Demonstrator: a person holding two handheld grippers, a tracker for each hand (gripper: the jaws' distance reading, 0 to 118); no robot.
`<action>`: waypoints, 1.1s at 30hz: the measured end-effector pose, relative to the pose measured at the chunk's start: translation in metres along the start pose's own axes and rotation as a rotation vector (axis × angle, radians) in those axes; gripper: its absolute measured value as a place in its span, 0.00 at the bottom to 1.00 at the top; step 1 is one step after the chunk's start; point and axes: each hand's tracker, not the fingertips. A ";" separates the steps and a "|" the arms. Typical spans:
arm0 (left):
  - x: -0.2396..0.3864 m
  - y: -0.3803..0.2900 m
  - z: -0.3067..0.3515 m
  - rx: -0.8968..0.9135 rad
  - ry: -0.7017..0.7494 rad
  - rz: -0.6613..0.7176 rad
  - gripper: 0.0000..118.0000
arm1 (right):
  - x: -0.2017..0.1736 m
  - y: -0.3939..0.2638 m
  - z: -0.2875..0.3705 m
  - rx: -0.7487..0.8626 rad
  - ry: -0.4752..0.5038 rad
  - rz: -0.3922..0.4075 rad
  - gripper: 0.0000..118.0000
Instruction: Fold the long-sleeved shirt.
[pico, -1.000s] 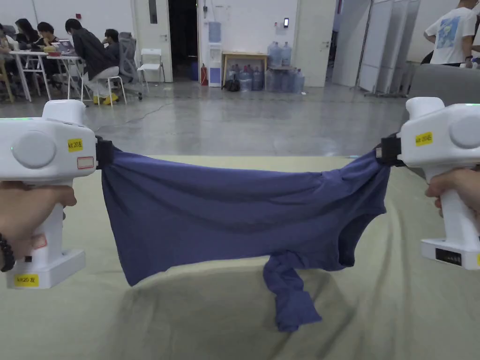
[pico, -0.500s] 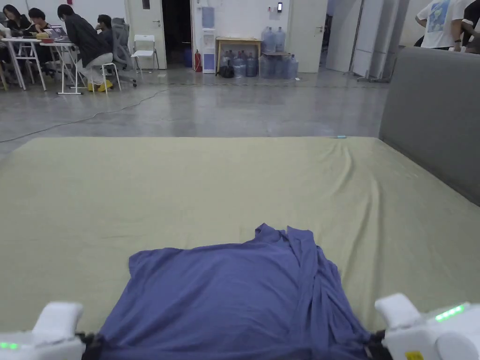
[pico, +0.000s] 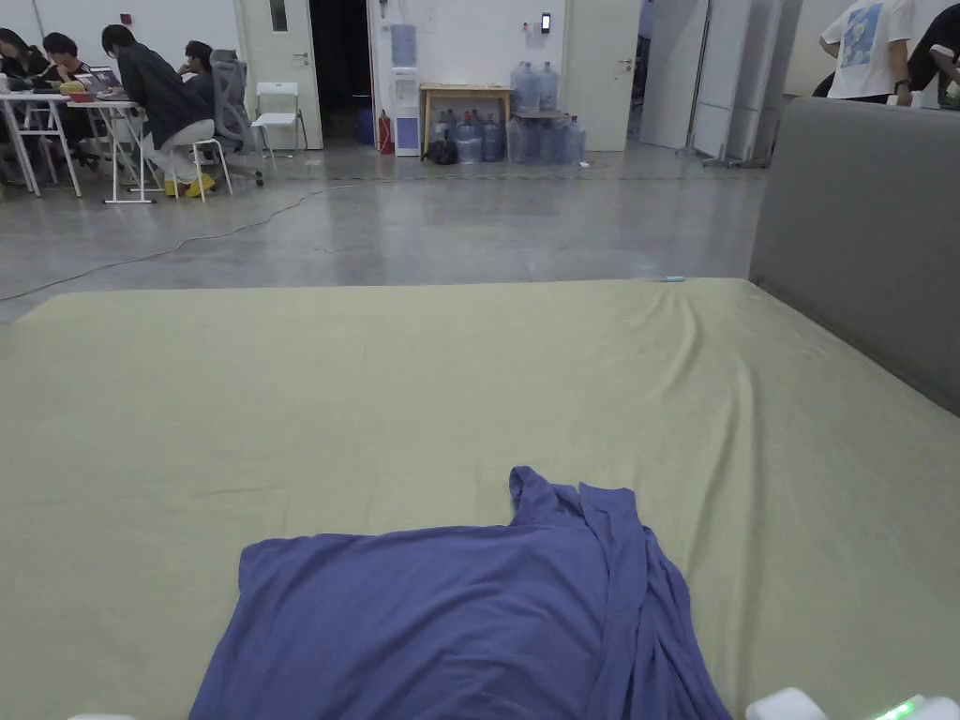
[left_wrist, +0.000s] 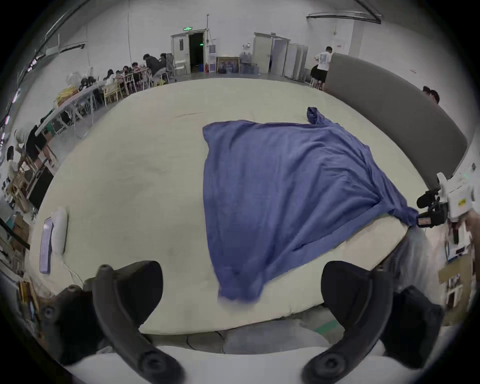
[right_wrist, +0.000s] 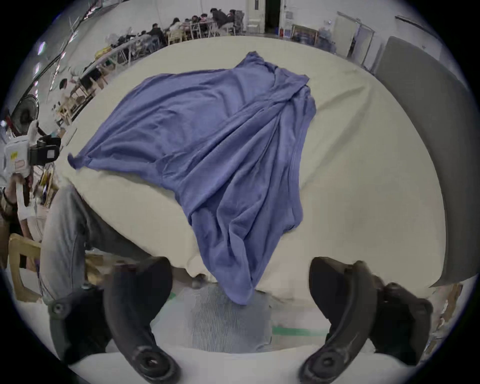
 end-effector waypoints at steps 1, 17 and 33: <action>-0.004 0.007 0.011 0.025 -0.023 0.013 0.99 | 0.003 0.005 0.010 0.031 0.004 -0.003 0.91; 0.052 0.116 -0.021 0.181 0.016 0.068 0.00 | 0.032 0.116 0.018 0.271 -0.053 -0.175 0.00; 0.124 0.180 -0.134 0.195 0.038 0.027 0.00 | 0.126 0.332 -0.138 0.185 -0.160 -0.292 0.73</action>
